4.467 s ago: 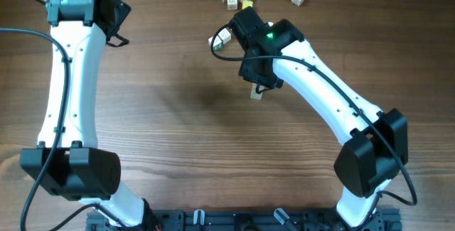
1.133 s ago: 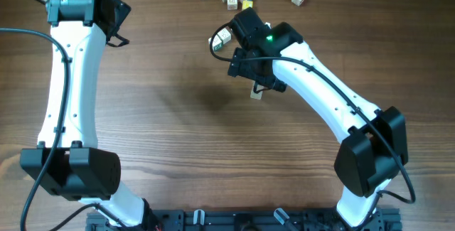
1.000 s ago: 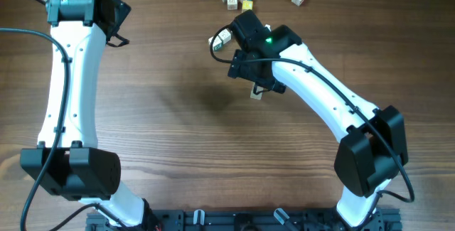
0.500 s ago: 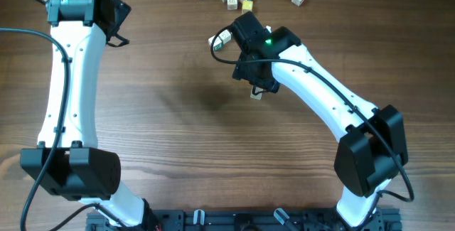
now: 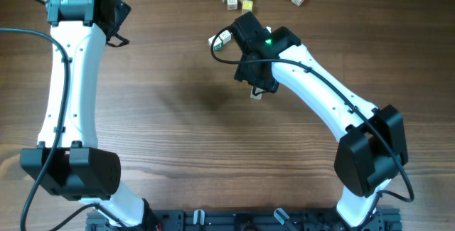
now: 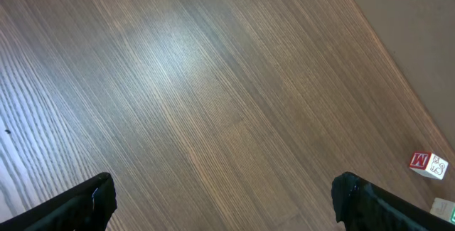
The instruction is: Form a tower
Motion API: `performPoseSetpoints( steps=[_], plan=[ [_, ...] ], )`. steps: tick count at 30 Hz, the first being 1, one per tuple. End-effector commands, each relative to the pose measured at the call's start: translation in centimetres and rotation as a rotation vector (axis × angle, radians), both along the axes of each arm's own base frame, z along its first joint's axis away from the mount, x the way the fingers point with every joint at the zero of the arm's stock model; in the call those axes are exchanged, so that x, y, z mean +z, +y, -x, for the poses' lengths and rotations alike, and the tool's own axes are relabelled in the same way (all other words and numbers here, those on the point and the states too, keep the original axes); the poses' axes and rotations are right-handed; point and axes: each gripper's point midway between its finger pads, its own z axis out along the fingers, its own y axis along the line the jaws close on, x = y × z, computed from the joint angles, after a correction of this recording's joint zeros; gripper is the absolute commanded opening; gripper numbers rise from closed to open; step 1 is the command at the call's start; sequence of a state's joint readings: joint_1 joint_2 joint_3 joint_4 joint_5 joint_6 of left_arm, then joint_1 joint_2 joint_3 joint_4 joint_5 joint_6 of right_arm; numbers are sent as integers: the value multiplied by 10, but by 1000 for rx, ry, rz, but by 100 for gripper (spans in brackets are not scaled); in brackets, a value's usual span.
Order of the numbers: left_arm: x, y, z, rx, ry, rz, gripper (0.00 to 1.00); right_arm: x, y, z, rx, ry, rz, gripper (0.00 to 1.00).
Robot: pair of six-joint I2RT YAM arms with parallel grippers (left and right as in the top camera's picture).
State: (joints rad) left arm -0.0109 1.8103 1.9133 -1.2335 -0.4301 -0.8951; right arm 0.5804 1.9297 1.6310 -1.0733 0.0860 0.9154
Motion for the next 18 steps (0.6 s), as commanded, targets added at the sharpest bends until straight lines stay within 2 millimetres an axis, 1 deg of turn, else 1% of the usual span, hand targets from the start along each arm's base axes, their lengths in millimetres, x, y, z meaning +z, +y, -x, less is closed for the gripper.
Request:
performPoseSetpoints(
  steps=[1,18],
  plan=[
    [-1,4,-1,0,12,-24,100,-7,-3,2,-9,25,8,56],
    [-1,4,-1,0,11,-24,100,-8,-7,8,-9,47,23,51]
  ],
)
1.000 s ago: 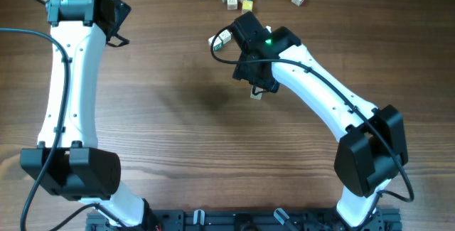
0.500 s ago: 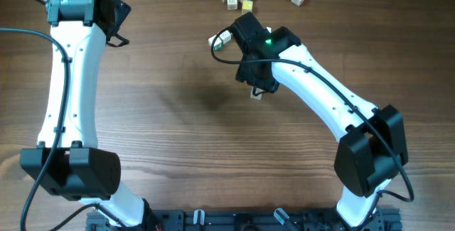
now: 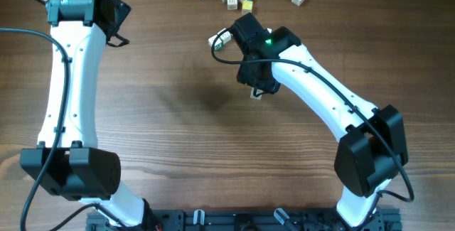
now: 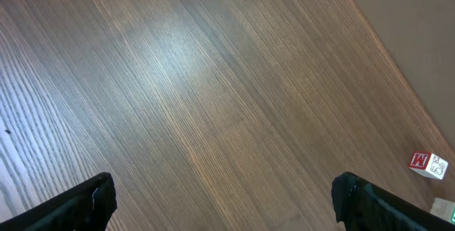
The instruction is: Form a tower
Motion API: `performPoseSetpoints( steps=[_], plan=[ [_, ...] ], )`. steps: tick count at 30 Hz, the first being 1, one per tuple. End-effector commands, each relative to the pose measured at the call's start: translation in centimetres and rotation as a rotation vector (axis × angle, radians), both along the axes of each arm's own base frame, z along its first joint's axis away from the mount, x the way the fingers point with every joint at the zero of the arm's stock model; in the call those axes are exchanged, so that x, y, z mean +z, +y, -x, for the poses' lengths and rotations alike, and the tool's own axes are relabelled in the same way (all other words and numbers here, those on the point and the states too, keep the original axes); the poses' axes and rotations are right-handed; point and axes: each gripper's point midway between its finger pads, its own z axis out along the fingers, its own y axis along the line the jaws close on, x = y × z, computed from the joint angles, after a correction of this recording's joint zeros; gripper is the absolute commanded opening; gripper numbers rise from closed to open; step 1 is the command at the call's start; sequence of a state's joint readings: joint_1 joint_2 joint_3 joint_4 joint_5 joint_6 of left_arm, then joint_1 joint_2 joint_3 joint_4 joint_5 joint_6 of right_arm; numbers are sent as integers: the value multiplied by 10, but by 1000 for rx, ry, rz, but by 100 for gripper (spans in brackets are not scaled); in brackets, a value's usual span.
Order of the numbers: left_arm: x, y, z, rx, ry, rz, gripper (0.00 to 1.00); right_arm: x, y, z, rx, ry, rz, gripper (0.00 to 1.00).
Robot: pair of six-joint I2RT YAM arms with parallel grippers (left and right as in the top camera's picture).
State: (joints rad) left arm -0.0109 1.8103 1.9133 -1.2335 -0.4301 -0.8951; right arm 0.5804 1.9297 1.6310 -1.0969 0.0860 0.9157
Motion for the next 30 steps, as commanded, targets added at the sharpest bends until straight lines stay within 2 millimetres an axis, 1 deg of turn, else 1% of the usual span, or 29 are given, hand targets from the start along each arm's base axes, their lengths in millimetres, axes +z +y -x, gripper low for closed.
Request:
performPoseSetpoints(
  steps=[1,3,5,19,22,30],
  plan=[
    [-1,4,-1,0,12,-24,100,-7,-4,3,-9,28,11,51],
    [-1,4,-1,0,11,-24,100,-7,-4,3,-9,29,11,49],
    [-1,4,-1,0,12,-24,100,-7,-4,3,-9,29,11,44],
    [-1,4,-1,0,12,-24,100,-8,-5,5,-8,36,15,43],
    [-1,4,-1,0,11,-24,100,-8,-4,6,-8,39,13,39],
    [-1,4,-1,0,11,-24,100,-8,-5,7,-7,47,14,39]
  ],
)
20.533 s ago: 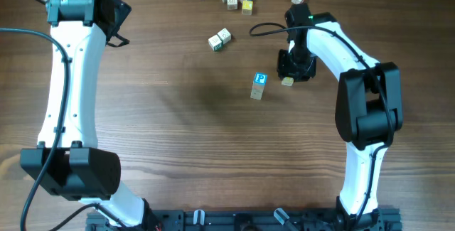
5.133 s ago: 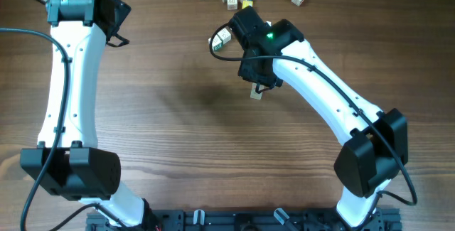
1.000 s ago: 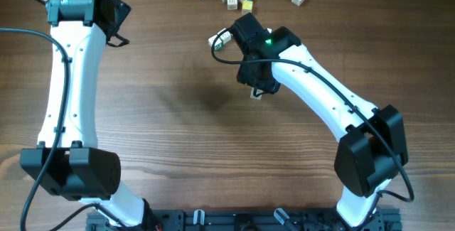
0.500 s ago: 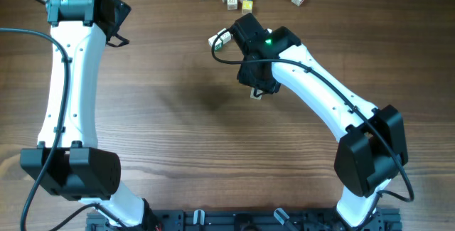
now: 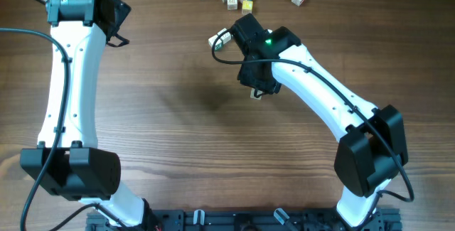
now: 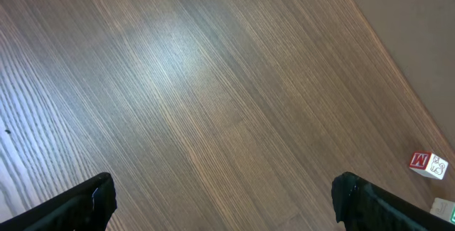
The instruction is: Form a tower
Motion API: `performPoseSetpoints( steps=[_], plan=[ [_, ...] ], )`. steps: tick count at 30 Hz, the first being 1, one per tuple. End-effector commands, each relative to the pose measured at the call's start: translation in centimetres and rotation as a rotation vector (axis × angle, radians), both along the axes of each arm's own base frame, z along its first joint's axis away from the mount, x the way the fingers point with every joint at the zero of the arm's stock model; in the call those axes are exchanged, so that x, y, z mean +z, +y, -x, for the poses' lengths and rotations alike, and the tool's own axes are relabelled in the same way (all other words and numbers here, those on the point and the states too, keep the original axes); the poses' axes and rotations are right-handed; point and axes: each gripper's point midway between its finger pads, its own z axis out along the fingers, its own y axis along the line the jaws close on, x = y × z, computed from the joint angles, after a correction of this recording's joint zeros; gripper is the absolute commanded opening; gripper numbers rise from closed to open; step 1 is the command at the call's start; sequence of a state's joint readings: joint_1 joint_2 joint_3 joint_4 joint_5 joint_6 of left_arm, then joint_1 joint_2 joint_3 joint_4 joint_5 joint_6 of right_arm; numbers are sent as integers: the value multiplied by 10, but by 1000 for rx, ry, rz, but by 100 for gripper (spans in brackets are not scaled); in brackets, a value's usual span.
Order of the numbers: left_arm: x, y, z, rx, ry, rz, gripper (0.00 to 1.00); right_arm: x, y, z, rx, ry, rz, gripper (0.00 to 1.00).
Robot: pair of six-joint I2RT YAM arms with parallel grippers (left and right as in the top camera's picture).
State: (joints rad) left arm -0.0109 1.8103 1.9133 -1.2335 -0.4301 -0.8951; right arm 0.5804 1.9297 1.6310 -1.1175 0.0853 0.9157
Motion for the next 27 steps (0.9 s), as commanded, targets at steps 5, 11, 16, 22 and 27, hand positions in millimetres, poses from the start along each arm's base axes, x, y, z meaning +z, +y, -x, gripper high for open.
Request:
performPoseSetpoints(
  steps=[5,11,16,22,27],
  plan=[
    [-1,4,-1,0,11,-24,100,-7,-3,4,-8,32,5,39],
    [-1,4,-1,0,11,-24,100,-7,-2,2,-7,25,0,45],
    [-1,4,-1,0,11,-24,100,-6,2,-2,-4,10,-14,84],
    [-1,4,-1,0,12,-24,100,18,10,-9,65,-25,-44,100],
    [-1,4,-1,0,11,-24,100,49,6,-4,78,-42,-50,100]
  ],
)
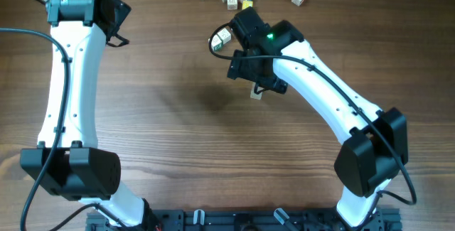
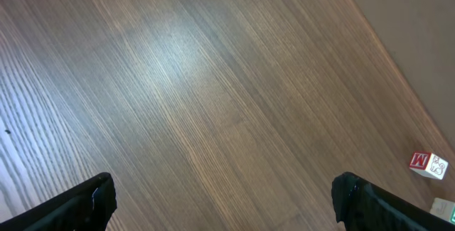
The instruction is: Form a tower
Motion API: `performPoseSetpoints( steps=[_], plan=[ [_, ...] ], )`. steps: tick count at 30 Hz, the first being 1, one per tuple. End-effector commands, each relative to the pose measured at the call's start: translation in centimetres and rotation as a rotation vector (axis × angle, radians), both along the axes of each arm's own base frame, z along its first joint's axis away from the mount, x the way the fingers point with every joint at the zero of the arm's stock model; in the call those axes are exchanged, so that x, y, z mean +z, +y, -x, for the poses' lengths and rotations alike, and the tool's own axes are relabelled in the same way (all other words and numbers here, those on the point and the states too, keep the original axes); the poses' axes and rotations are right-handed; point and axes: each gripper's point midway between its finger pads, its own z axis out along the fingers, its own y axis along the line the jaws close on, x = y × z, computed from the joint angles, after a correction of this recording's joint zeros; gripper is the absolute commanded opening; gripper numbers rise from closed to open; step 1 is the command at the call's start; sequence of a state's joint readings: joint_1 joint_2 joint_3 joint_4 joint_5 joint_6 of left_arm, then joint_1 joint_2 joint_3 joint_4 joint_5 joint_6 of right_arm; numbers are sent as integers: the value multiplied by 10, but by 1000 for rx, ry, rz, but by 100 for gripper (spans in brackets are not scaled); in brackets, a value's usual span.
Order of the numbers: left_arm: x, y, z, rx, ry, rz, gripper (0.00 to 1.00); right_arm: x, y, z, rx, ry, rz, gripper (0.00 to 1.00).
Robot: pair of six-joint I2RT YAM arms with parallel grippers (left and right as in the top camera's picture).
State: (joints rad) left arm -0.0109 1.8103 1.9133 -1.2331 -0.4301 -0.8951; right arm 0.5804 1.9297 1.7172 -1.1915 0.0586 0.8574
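A small pale block (image 1: 256, 94) lies on the wooden table (image 1: 170, 117) near the middle, just in front of my right gripper (image 1: 254, 74). That gripper's fingers are hidden under its black wrist, so its state does not show. Several loose letter blocks lie scattered at the far edge. A white and green block (image 1: 222, 38) sits beside the right wrist. My left gripper (image 2: 224, 202) stands open at the far left over bare wood, with nothing between its fingers (image 2: 92, 201). A red M block (image 2: 429, 163) shows at the right of the left wrist view.
A black cable (image 1: 227, 57) loops out from the right wrist. Another cable (image 1: 28, 35) runs along the left arm. The table's far edge (image 2: 398, 74) crosses the left wrist view, with a plain brown surface beyond it.
My right wrist has shifted a little towards the far left, and more of the pale block in front of it now shows. The left arm has not moved.
My right gripper stood over the pale block near the middle of the table and partly covered it through all three earlier moments. Now it has drawn back and the block lies uncovered on the wood. My left gripper stayed open and still throughout.
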Motion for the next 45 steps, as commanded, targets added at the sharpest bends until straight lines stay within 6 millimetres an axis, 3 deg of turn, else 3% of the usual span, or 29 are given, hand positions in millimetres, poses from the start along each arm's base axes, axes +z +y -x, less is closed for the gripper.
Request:
performPoseSetpoints(
  steps=[1,3,4,7,10,11,17,22,31,45],
  plan=[
    [-1,4,-1,0,12,-24,100,33,-2,1,16,-42,-32,100],
    [-1,4,-1,0,12,-24,100,38,-8,11,15,-20,-20,99],
    [-1,4,-1,0,12,-24,100,38,-11,16,15,-1,-13,91],
    [-1,4,-1,0,12,-24,100,36,-12,45,26,127,-32,33],
    [-1,4,-1,0,12,-24,100,36,-9,57,48,173,-44,8],
    [-1,4,-1,0,12,-24,100,35,-7,55,62,162,-43,5],
    [-1,4,-1,0,12,-24,100,22,1,45,142,121,-53,4],
    [-1,4,-1,0,12,-24,100,22,1,43,270,101,-37,5],
    [-1,4,-1,0,12,-24,100,21,3,27,327,25,-12,7],
    [-1,4,-1,0,12,-24,100,7,0,31,460,38,18,4]
  ],
)
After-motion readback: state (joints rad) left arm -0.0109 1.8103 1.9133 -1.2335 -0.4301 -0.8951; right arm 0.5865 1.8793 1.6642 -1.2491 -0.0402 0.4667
